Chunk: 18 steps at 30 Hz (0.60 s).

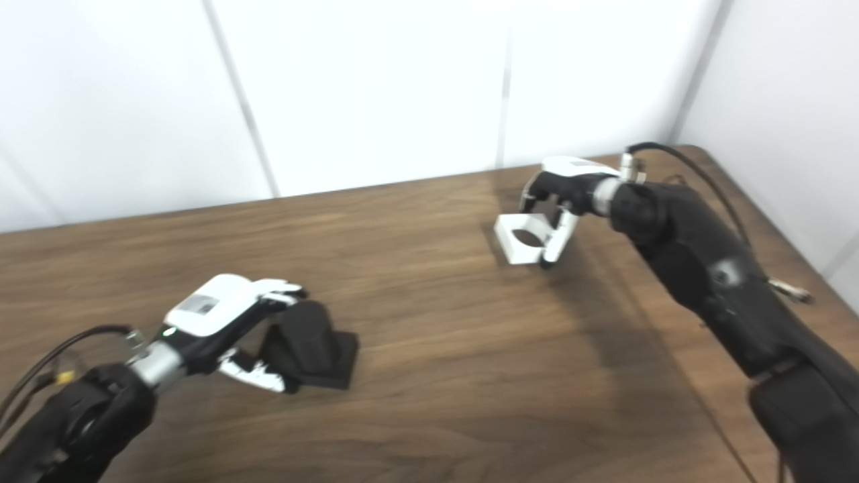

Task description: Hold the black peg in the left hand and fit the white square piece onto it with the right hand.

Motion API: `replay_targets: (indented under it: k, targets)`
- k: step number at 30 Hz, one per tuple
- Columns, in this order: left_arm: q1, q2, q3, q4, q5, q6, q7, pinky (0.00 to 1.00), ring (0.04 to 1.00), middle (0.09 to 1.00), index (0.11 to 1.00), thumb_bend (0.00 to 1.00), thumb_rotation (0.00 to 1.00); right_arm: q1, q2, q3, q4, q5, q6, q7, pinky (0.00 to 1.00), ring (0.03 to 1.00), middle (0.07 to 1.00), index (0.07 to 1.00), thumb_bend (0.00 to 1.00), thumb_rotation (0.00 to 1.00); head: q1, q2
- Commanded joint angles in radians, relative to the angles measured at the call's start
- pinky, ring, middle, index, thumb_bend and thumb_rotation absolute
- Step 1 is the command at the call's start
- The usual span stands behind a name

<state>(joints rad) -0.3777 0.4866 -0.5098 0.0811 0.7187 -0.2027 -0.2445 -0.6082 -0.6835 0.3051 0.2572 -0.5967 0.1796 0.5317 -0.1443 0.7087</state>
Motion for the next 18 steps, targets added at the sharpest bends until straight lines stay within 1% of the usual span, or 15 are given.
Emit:
replay_targets:
  k: [1,6,9,12,18]
  targets:
    - [0.027,0.006,-0.044,0.053,0.078,0.017,-0.057,0.68,0.869,0.856,0.492,0.52,0.07,-0.047,-0.033,-0.024,-0.032,0.01,-0.033,-0.011,0.78,0.849,0.787,0.484,0.52,0.12,0.009,0.004]
    - [0.024,-0.008,-0.046,0.045,0.077,0.046,-0.073,0.71,0.879,0.866,0.492,0.52,0.07,-0.046,-0.035,-0.029,-0.056,0.017,-0.044,-0.009,0.8,0.843,0.777,0.483,0.52,0.12,0.073,0.013]
    - [0.02,-0.016,-0.05,0.045,0.08,0.054,-0.074,0.72,0.881,0.865,0.492,0.52,0.07,-0.045,-0.038,-0.03,-0.076,0.028,-0.059,-0.006,0.78,0.84,0.776,0.482,0.52,0.12,0.092,0.015]
    - [0.014,-0.021,-0.056,0.048,0.084,0.057,-0.072,0.69,0.879,0.861,0.492,0.52,0.07,-0.05,-0.041,-0.023,-0.097,0.033,-0.085,0.001,0.77,0.833,0.773,0.482,0.52,0.12,0.103,0.018]
    - [0.005,-0.029,-0.066,0.051,0.09,0.065,-0.072,0.67,0.877,0.859,0.492,0.52,0.07,-0.062,-0.032,-0.02,-0.163,0.039,-0.093,0.038,0.78,0.836,0.775,0.482,0.52,0.12,0.114,0.017]
